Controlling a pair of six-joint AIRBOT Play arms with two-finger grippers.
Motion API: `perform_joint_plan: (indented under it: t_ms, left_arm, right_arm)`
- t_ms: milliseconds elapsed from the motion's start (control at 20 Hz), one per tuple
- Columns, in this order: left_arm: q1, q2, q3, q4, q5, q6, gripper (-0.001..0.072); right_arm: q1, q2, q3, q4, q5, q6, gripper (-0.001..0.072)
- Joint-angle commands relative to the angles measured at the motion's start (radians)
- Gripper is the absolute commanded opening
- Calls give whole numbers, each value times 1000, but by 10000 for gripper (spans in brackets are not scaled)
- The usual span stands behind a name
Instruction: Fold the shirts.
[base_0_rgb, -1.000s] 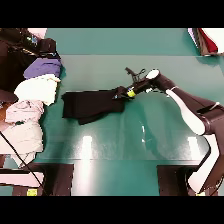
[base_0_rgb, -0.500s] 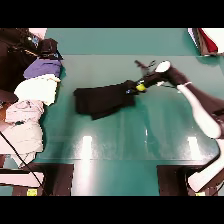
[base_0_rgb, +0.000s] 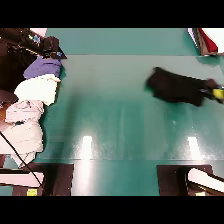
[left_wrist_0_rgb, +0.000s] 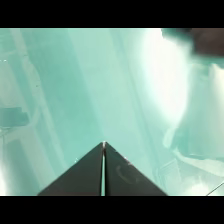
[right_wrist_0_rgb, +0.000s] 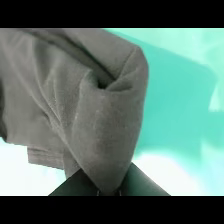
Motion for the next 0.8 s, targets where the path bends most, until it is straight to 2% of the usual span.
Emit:
perform_joint_plan:
  t_ms: [0, 200, 300, 400, 450, 500, 550, 600, 650, 750]
  left_arm:
    - [0, 0, 0, -9, 3, -6, 22]
    - [0, 0, 0, -13, 27, -8, 22]
    - [0, 0, 0, -13, 26, -8, 22]
    - [0, 0, 0, -13, 19, -6, 22]
    - [0, 0, 0, -13, 14, -5, 22]
    - [0, 0, 0, -13, 13, -5, 22]
    - [0, 0, 0, -13, 11, -4, 22]
    - [0, 0, 0, -13, 9, -3, 22]
    - [0, 0, 0, -13, 9, 0, 22]
    - [0, 0, 0, -13, 8, 3, 22]
  right_arm:
    - [-336, 154, -159, -10, -124, 21, 16]
    - [-559, 204, -279, -11, -143, 35, 16]
    - [-602, 201, -301, -18, -130, 35, 17]
    - [-619, 201, -289, -89, -100, 35, 20]
    - [-622, 201, -267, -149, -72, 35, 75]
    - [-630, 201, -235, -234, -47, 35, 328]
    - [-634, 201, -200, -312, -19, 34, 526]
    - [-634, 201, -155, -400, 18, 34, 557]
    - [-634, 201, -114, -466, 60, 34, 558]
    - [-633, 202, -34, -487, 113, 36, 557]
